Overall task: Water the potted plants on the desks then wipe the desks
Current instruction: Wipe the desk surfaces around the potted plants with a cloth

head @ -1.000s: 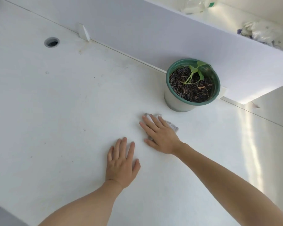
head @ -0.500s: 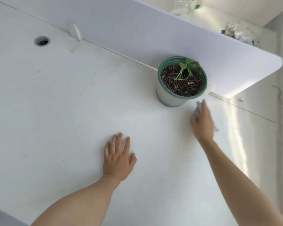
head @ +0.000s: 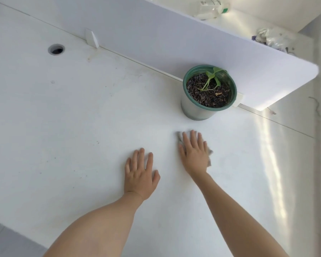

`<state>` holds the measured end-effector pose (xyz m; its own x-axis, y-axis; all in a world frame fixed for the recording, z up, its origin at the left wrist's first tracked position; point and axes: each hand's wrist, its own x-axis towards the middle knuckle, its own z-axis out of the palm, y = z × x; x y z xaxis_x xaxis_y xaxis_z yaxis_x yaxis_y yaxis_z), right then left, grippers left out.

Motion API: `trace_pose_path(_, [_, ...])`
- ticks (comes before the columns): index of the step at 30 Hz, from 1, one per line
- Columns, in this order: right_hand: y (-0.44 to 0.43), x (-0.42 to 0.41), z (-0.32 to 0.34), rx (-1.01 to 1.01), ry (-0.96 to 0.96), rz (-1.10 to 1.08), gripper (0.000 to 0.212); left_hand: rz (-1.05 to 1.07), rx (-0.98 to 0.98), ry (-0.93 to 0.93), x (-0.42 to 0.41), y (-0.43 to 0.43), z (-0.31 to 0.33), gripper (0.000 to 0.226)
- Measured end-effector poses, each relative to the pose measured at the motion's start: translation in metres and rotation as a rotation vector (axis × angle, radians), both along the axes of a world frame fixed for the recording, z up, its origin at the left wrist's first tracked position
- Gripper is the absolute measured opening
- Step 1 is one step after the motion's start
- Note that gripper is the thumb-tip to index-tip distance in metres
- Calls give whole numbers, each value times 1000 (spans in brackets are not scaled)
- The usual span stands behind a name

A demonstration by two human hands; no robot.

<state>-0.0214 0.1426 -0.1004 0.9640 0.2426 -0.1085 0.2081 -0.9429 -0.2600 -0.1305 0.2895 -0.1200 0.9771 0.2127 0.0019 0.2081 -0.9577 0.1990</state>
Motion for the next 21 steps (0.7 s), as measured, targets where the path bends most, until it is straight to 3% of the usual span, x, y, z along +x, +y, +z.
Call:
trace_pose_path(5, [-8,-51,6,66,-64,179,32,-7,-18,72,0,1,4,55])
trace_pose_path(10, [-32,-105,11,66,-107,135,31,-13,-104,193,-2,2,16,55])
trace_pose_path(12, [-41,-123,18,69,-131,108,26,12,-245,136,-5,5,23,53])
trace_pose_path(17, [-61,-154,28,200,-116,-72,39,148,-716,33,-40,18,54,36])
trace_pose_path(21, [-62,-179,48,435,96,-304,42,362,-974,-37,-109,17,82,27])
